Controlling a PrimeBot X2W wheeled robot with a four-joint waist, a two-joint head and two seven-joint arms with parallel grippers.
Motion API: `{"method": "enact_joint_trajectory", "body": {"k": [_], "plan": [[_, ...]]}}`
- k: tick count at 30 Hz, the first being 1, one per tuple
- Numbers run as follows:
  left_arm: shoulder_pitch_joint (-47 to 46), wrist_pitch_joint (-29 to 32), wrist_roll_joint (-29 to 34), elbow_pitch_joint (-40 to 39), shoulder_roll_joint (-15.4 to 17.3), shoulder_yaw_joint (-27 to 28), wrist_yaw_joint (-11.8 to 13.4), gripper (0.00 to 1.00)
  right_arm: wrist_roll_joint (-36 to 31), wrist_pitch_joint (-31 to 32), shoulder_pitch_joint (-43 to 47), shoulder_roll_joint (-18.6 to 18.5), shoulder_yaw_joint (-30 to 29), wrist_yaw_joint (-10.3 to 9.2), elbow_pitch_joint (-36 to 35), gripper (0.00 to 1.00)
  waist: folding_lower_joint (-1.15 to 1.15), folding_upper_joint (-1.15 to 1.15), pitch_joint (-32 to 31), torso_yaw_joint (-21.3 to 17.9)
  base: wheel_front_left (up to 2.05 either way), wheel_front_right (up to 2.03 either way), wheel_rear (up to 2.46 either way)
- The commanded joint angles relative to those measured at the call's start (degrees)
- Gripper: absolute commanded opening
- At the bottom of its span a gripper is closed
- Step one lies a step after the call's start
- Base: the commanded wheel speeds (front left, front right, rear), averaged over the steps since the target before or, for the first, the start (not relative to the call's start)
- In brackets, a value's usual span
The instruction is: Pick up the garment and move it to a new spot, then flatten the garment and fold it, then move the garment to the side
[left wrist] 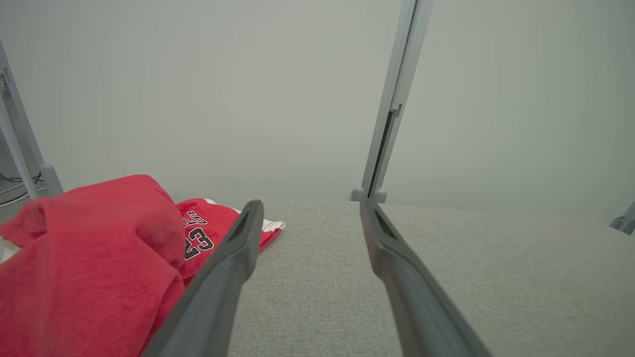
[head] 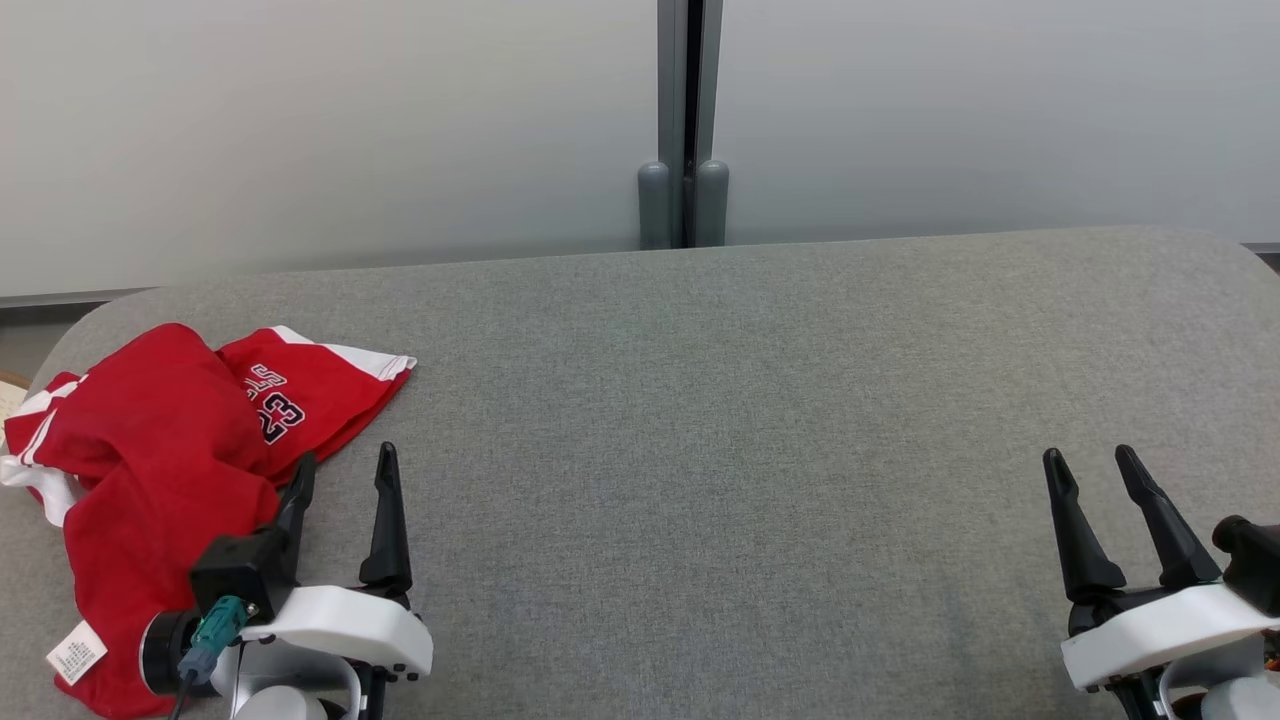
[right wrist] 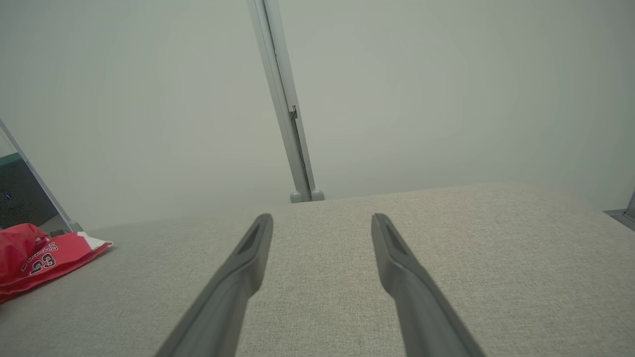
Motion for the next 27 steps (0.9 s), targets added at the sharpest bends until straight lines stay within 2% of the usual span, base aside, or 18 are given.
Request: {"method": "enact_joint_trajectory", "body": {"k": [1, 27], "plan": [[0.1, -0.6, 1.7, -0.1, 0.6, -0.2, 0.4, 1.00, -1.2, -0.5, -0.5, -0.5, 0.3, 0.00, 0.1, 1.00, 0.00, 0.00, 0.0, 0.0, 0.00, 0.00, 0.00], [1.8, -3.4, 10.8, 1.4, -0.3, -0.7, 1.3, 1.00, -5.8, -1.7, 0.6, -0.7, 0.8, 0.00, 2.0, 1.00, 0.00, 0.00, -0.4, 0.3, 0.00, 0.00, 0.00]]}}
